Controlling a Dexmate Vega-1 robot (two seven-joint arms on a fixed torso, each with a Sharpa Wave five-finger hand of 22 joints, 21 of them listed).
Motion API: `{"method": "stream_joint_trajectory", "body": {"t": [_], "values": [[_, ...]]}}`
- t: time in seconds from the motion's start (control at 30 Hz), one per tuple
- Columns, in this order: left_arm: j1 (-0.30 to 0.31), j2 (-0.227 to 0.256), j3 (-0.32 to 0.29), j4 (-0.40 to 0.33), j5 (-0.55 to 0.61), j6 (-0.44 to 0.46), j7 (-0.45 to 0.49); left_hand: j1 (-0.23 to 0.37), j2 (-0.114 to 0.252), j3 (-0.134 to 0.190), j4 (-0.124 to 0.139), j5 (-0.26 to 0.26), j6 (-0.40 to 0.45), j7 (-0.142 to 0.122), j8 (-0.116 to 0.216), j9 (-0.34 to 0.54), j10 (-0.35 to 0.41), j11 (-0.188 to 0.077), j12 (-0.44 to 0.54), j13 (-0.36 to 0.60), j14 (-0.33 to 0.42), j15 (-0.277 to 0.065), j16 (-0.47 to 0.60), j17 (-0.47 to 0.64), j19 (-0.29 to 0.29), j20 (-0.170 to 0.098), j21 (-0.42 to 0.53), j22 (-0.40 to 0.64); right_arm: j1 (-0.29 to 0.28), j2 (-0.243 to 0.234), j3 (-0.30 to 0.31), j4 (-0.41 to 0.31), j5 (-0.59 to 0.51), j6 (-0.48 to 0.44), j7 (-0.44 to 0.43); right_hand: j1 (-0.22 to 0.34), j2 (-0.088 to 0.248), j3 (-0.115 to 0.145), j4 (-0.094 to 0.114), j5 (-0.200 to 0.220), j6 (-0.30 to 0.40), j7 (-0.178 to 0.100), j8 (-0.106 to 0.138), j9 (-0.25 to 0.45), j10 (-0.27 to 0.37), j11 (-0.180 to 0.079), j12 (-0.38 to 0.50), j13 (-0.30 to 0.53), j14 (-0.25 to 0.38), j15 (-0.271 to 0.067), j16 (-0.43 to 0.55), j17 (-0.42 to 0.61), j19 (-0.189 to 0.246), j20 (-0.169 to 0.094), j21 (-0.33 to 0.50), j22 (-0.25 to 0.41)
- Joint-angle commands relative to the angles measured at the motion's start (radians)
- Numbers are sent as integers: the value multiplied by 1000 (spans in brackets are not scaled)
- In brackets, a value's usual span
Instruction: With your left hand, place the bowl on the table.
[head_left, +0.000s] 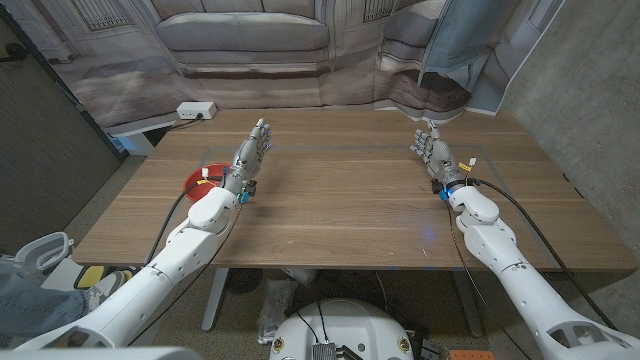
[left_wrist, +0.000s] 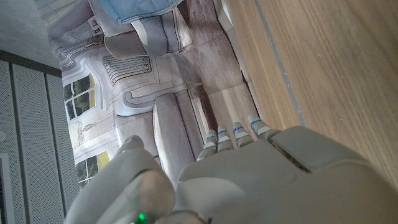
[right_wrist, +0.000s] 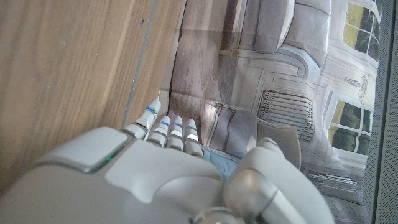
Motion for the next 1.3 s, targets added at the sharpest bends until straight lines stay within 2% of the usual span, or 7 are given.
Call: {"method": "stream_joint_trajectory", "body": {"t": [0.03,0.53,0.8,1.3], "values": [[43,40,-26,-47,5,-8,-2,8,3,1,-6,4,9,3,9,1,8,-1,7,3,6,1,9,2,-4,-31,-3,2,-8,6,-13,-14,-8,-1,-14,8,-1,-2,0,3,-1,-1,0,2,7,4,-3,3,7,5,-3,4,6,-52,-2,6],[135,91,-75,-150,21,23,67,11,6,-2,-8,5,16,8,7,1,12,6,5,3,8,3,6,2,5,-33,-9,2,-9,17,-32,-16,-12,17,-25,9,2,-4,-1,3,5,0,1,2,10,2,-4,3,10,4,-4,5,6,-52,-10,6],[167,82,-91,-144,25,-41,53,12,7,-3,-8,6,18,8,6,1,14,7,4,4,10,3,5,2,7,-34,-12,2,-10,16,-34,-15,-8,24,-18,9,3,-4,-1,2,8,0,2,2,14,2,-4,4,13,5,-4,6,8,-52,-13,6],[235,103,-120,-198,73,-62,83,17,12,-4,-10,7,19,5,2,1,14,-1,0,4,9,1,1,2,7,-34,-21,2,-10,11,-36,-18,-3,18,-12,10,4,-6,-2,1,11,1,2,2,18,3,-4,4,15,5,-5,6,13,-52,-19,6]]}}
